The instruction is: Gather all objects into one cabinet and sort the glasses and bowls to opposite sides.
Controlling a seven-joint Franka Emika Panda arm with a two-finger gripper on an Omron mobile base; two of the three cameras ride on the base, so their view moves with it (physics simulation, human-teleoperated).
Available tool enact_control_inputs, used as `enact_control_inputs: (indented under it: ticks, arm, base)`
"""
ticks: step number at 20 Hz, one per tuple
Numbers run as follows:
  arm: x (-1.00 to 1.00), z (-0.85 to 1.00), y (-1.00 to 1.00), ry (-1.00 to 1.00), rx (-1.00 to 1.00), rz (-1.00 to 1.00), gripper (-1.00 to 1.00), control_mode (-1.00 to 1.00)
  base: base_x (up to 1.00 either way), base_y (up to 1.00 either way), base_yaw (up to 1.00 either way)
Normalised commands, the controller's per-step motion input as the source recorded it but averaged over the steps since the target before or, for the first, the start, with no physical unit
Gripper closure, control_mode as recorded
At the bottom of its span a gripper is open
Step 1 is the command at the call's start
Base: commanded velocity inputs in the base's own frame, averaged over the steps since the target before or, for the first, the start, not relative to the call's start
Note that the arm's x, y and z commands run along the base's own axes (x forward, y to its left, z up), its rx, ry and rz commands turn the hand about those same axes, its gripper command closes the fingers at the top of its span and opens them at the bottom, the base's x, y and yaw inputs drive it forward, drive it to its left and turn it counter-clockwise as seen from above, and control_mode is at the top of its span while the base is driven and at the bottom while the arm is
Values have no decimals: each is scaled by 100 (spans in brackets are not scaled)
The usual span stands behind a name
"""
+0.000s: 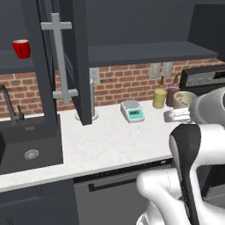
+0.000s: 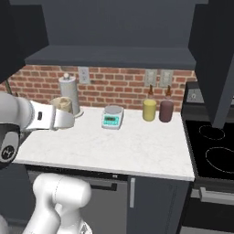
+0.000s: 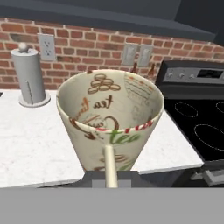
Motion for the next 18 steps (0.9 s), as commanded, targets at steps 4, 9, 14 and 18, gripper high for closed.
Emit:
enact_control_inputs:
  ticks: [4,9,14,18]
  arm:
    - [0,0,0,0,0,0,100,100]
    - [0,0,0,0,0,0,100,100]
    - [0,0,0,0,0,0,100,100]
    - [0,0,0,0,0,0,100,100]
  base:
    - [-100,13,7]
    - [-100,59,13]
    - [-64,99,19]
    - [-6,100,12]
